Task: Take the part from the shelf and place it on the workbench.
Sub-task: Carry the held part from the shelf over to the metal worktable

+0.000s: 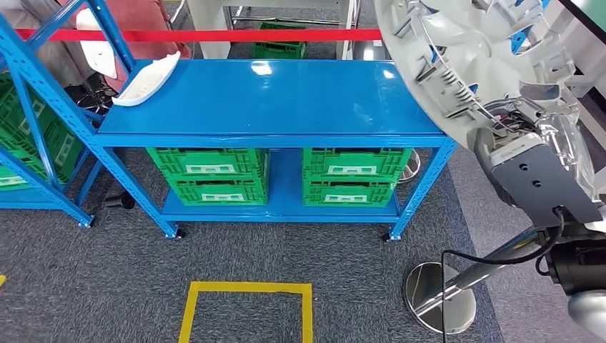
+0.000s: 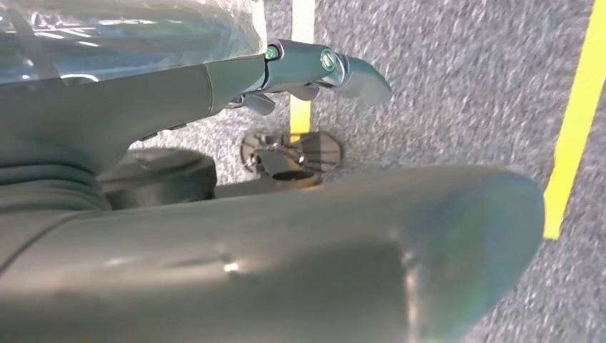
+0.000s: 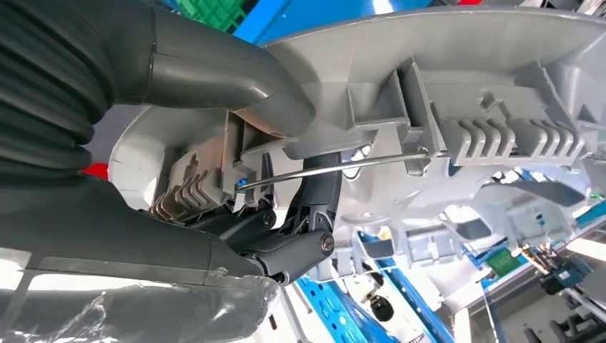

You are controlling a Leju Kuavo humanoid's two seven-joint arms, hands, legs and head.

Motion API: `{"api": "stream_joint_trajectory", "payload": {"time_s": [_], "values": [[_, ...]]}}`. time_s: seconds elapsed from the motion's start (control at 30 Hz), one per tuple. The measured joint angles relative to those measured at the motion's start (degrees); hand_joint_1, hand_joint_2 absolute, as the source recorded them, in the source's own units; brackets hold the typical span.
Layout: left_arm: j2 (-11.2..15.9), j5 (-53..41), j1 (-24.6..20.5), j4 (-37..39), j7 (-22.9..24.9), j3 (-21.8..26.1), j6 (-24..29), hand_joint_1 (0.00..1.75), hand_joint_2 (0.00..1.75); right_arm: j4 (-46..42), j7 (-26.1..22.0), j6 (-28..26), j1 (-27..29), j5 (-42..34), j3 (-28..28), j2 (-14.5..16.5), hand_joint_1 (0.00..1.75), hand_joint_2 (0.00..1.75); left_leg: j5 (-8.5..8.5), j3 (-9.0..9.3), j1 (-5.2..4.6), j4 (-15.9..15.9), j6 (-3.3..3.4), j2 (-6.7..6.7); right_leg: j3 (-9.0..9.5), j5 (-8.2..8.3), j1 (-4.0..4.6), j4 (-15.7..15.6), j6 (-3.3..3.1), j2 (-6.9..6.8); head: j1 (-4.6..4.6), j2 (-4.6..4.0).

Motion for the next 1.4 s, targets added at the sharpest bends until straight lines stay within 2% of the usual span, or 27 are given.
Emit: {"api": "stream_joint_trajectory", "payload": {"time_s": [0.07,0.1,0.13,0.2,0.27,0.33,0.4,0.47,0.53,0.57,0.6,0.63,0.67,0.73,0.8,0.83,0.9,0.93,1.0,1.07,1.1,1.17,1.2,1.23,1.3,1.33,1.4], "values": [[-0.05,0.0,-0.01,0.0,0.0,0.01,-0.04,0.0,0.0,-0.06,-0.14,-0.17,0.91,0.28,-0.32,0.01,1.75,1.75,1.16,-1.81,0.0,0.41,0.08,0.05,-1.02,-4.32,-0.13,6.92,0.45,0.03,0.42,0.0],[-0.06,0.02,-0.01,0.0,0.01,0.02,-0.03,0.0,0.0,-0.09,-0.19,-0.24,1.4,0.34,-0.51,0.01,1.75,1.75,1.67,-2.8,0.02,0.74,0.0,0.07,-0.87,-4.38,-0.22,9.13,0.7,0.02,0.53,0.0],[-0.06,0.07,-0.01,0.0,0.0,0.04,-0.03,0.0,0.0,-0.11,-0.24,-0.32,1.91,0.39,-0.74,0.01,1.75,1.75,2.11,-3.88,0.07,1.19,-0.13,0.09,0.0,-3.16,-0.35,9.7,0.94,0.01,0.65,0.0],[-0.06,0.16,-0.02,0.0,-0.02,0.07,-0.04,0.0,0.0,-0.21,-0.35,-0.5,3.18,0.48,-1.34,0.01,1.75,1.75,2.77,-6.17,0.24,2.55,-0.57,0.09,4.2,-0.28,-0.71,5.51,1.35,-0.05,0.83,0.0],[-0.05,0.29,-0.03,0.0,-0.13,0.1,-0.07,0.0,0.0,-0.44,-0.53,-0.62,4.46,0.54,-2.14,0.01,1.75,1.75,3.23,-8.15,0.13,4.08,-1.18,0.02,8.95,-0.98,-0.75,-1.44,1.23,0.0,1.17,0.0],[-0.04,0.48,-0.01,0.0,-0.28,0.14,-0.11,0.0,0.0,-0.68,-0.69,-0.68,5.64,0.57,-3.05,0.01,1.75,1.75,4.08,-9.34,-0.05,4.77,-1.79,-0.09,10.3,-2.42,-0.47,-4.64,0.23,0.09,1.27,0.0],[0.0,0.66,0.17,0.01,-0.35,0.15,-0.19,0.0,0.0,-0.78,-0.8,-0.72,6.86,0.59,-3.85,0.04,1.75,1.75,4.39,-10.06,0.06,4.97,-2.46,-0.17,9.28,-1.74,-0.49,-4.74,-1.07,-0.02,1.07,0.0],[0.02,0.8,0.42,0.02,-0.37,0.16,-0.3,0.0,0.0,-0.85,-0.99,-0.73,7.94,0.59,-4.5,0.07,1.75,1.75,0.94,-10.84,0.27,7.45,-3.21,-0.16,8.28,-0.67,-0.63,-4.74,-2.01,-0.18,0.66,0.0],[0.01,0.93,0.47,0.02,-0.4,0.16,-0.37,0.0,0.0,-0.95,-1.19,-0.73,8.98,0.57,-5.12,0.08,1.75,1.75,-4.8,-11.92,0.49,13.62,-3.71,-0.12,7.26,0.3,-0.54,-4.66,-2.44,-0.27,0.02,0.0],[0.01,0.99,0.43,0.02,-0.44,0.16,-0.38,0.0,0.0,-0.97,-1.31,-0.73,9.46,0.52,-5.36,0.09,1.75,1.75,-6.66,-12.23,0.56,16.92,-3.78,-0.12,6.61,0.8,-0.46,-4.56,-2.51,-0.29,-0.23,0.0],[0.01,1.02,0.39,0.02,-0.49,0.16,-0.39,0.0,0.0,-1.02,-1.49,-0.72,9.91,0.38,-5.55,0.1,1.75,1.75,-7.28,-12.03,0.58,19.17,-3.74,-0.12,5.86,1.33,-0.36,-4.44,-2.55,-0.3,-0.38,0.0],[0.01,1.04,0.36,0.02,-0.57,0.17,-0.39,0.0,0.0,-1.09,-1.87,-0.72,10.37,0.07,-5.72,0.14,1.75,1.75,-6.67,-11.02,0.57,19.75,-3.56,-0.13,5.05,1.89,-0.22,-4.32,-2.55,-0.28,-0.51,0.0],[0.01,1.07,0.33,0.02,-0.67,0.17,-0.4,0.0,0.0,-1.2,-2.48,-0.73,10.86,-0.44,-5.92,0.2,1.75,1.75,-5.24,-9.19,0.53,18.44,-3.22,-0.14,4.26,2.45,-0.07,-4.22,-2.54,-0.23,-0.59,0.0],[0.1,1.14,0.19,0.03,-0.9,0.2,-0.41,0.0,0.0,-1.52,-4.45,-0.84,12.06,-1.76,-6.45,0.48,1.75,1.75,-3.19,-3.52,0.11,11.41,-2.02,-0.17,3.02,3.54,0.18,-4.15,-2.38,-0.15,-0.66,0.0],[0.21,1.34,-0.09,0.03,-1.17,0.25,-0.39,0.0,0.0,-1.84,-6.89,-1.46,13.61,-2.63,-7.07,1.01,1.75,1.75,-3.68,1.25,-0.47,4.0,-1.1,-0.2,2.36,4.69,0.14,-4.32,-1.88,-0.27,-0.63,0.0],[0.22,1.53,-0.17,0.03,-1.28,0.26,-0.32,0.0,0.0,-1.97,-8.26,-2.11,14.5,-2.91,-7.37,1.39,1.75,1.75,-4.03,2.28,-0.74,1.98,-0.86,-0.22,2.2,5.32,0.02,-4.58,-1.54,-0.4,-0.64,0.0],[0.09,2.07,-0.09,0.03,-1.4,0.31,-0.08,0.0,0.0,-2.15,-11.48,-4.24,16.59,-3.62,-8.02,2.32,1.75,1.75,-2.97,2.08,-0.78,0.68,-0.73,-0.18,1.96,6.27,-0.17,-5.18,-0.86,-0.44,-0.74,0.0],[0.04,2.34,0.0,0.03,-1.41,0.37,0.06,0.0,0.0,-2.22,-13.39,-5.52,17.81,-3.97,-8.36,2.93,1.75,1.75,-2.12,1.72,-0.65,0.24,-0.5,-0.11,1.69,5.53,-0.14,-4.98,-0.58,-0.32,-0.65,0.0],[-0.08,2.88,0.05,0.03,-1.41,0.61,0.34,0.0,0.0,-2.27,-17.32,-8.16,20.26,-4.41,-9.03,4.51,1.75,1.75,-0.45,0.65,-0.31,-0.3,-0.15,0.07,0.61,0.76,-0.09,-1.57,-0.21,0.0,-0.21,0.0],[-0.27,3.42,0.04,0.02,-1.49,0.97,0.56,0.0,0.0,-2.27,-21.35,-10.05,22.85,-5.81,-9.46,6.26,1.75,1.75,0.75,-1.14,-0.34,0.12,0.09,0.09,-0.39,-4.47,-0.11,5.04,0.06,0.07,0.31,0.0],[-0.36,3.69,0.06,0.02,-1.57,1.15,0.66,0.0,0.0,-2.27,-23.61,-10.64,24.15,-7.09,-9.55,7.03,1.75,1.75,1.24,-2.11,-0.35,0.46,0.05,0.08,-0.43,-5.17,-0.15,7.88,0.2,0.07,0.52,0.0],[-0.38,4.2,0.09,0.03,-1.74,1.5,0.8,0.0,0.0,-2.29,-28.21,-11.57,26.42,-9.22,-9.56,8.46,1.75,1.75,2.19,-4.36,-0.32,1.45,-0.21,-0.05,1.25,-2.95,-0.22,9.44,0.33,0.11,0.83,0.0],[-0.37,4.43,0.07,0.03,-1.85,1.63,0.85,0.0,0.0,-2.31,-29.89,-11.98,27.42,-9.19,-9.56,9.12,1.75,1.75,2.58,-5.56,-0.29,2.05,-0.43,-0.21,3.37,-1.43,-0.28,7.54,0.3,0.39,0.94,0.0],[-0.37,4.59,0.03,0.02,-2.01,1.76,0.91,0.0,0.0,-2.34,-30.85,-12.34,28.37,-8.45,-9.56,9.72,1.75,1.75,2.9,-6.71,-0.29,2.7,-0.71,-0.41,6.31,-1.09,-0.31,4.1,0.14,1.11,1.01,0.0],[-0.38,4.89,-0.11,0.02,-2.48,2.05,1.18,0.0,0.0,-2.53,-30.93,-12.83,30.16,-5.4,-9.52,10.76,1.75,1.75,3.53,-8.38,-0.41,3.83,-1.3,-0.95,11.51,-2.82,-0.33,-3.29,-0.39,2.49,1.07,0.0],[-0.36,5.01,-0.15,0.02,-2.71,2.23,1.44,0.0,0.0,-2.67,-30.47,-12.96,30.78,-3.69,-9.44,11.2,1.75,1.75,3.99,-8.87,-0.44,4.13,-1.62,-1.3,12.72,-3.84,-0.24,-5.38,-0.74,2.79,1.04,0.0],[-0.23,5.23,-0.04,0.03,-2.94,2.6,2.11,0.0,0.0,-3.03,-29.39,-13.02,31.41,-0.47,-9.1,12.04,1.75,1.75,4.91,-9.47,-0.34,4.31,-2.18,-2.07,12.53,-3.66,-0.17,-6.05,-1.53,1.95,0.95,0.0]]}}
